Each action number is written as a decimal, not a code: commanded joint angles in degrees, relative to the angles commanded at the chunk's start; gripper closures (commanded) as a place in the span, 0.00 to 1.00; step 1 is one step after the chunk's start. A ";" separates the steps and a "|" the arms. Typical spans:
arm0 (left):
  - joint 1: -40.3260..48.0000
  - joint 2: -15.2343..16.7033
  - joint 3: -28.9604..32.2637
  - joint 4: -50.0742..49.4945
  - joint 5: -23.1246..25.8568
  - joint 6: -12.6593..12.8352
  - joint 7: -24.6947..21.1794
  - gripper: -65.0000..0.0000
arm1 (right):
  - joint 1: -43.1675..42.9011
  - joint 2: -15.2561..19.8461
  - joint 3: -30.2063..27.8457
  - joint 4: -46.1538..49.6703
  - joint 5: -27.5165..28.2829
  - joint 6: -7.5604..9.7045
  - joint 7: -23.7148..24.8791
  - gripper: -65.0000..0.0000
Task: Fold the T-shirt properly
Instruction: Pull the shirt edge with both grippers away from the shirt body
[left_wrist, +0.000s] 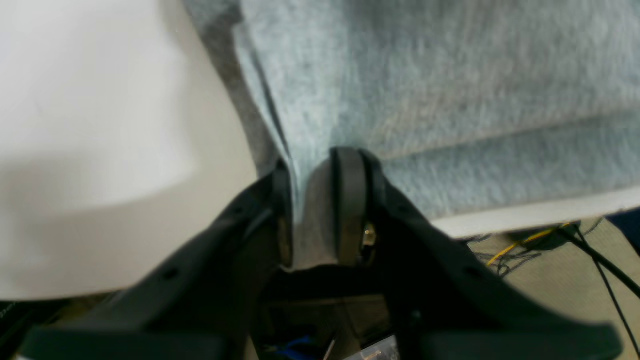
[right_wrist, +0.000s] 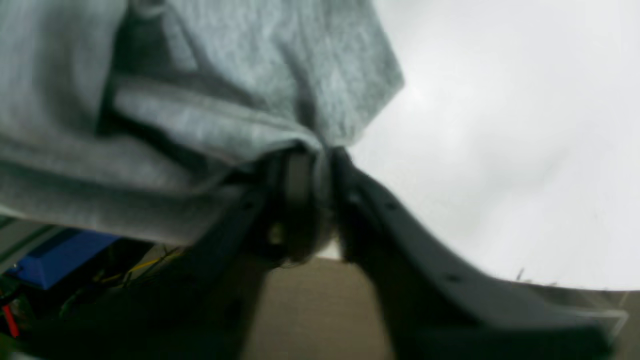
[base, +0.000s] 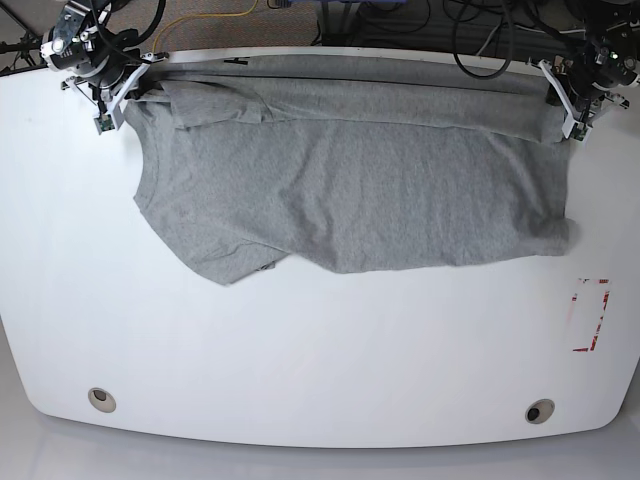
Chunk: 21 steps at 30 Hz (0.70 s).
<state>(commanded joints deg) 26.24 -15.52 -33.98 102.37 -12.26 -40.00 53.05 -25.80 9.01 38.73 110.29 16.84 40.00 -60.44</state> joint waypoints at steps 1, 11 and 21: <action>-0.09 0.00 0.00 0.00 0.00 0.00 0.00 0.76 | 0.00 0.00 0.00 0.97 0.09 0.00 0.00 0.47; -2.37 0.09 1.67 0.09 0.00 0.00 2.64 0.46 | -0.09 -0.53 0.09 5.71 8.88 0.00 0.00 0.17; -2.46 0.09 1.67 5.01 -0.09 0.00 4.57 0.47 | 0.70 -0.18 -1.23 5.27 22.42 0.00 -3.60 0.23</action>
<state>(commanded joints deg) 23.78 -15.43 -32.31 107.38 -12.35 -40.00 57.63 -25.10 8.84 37.49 115.56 39.25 40.00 -64.04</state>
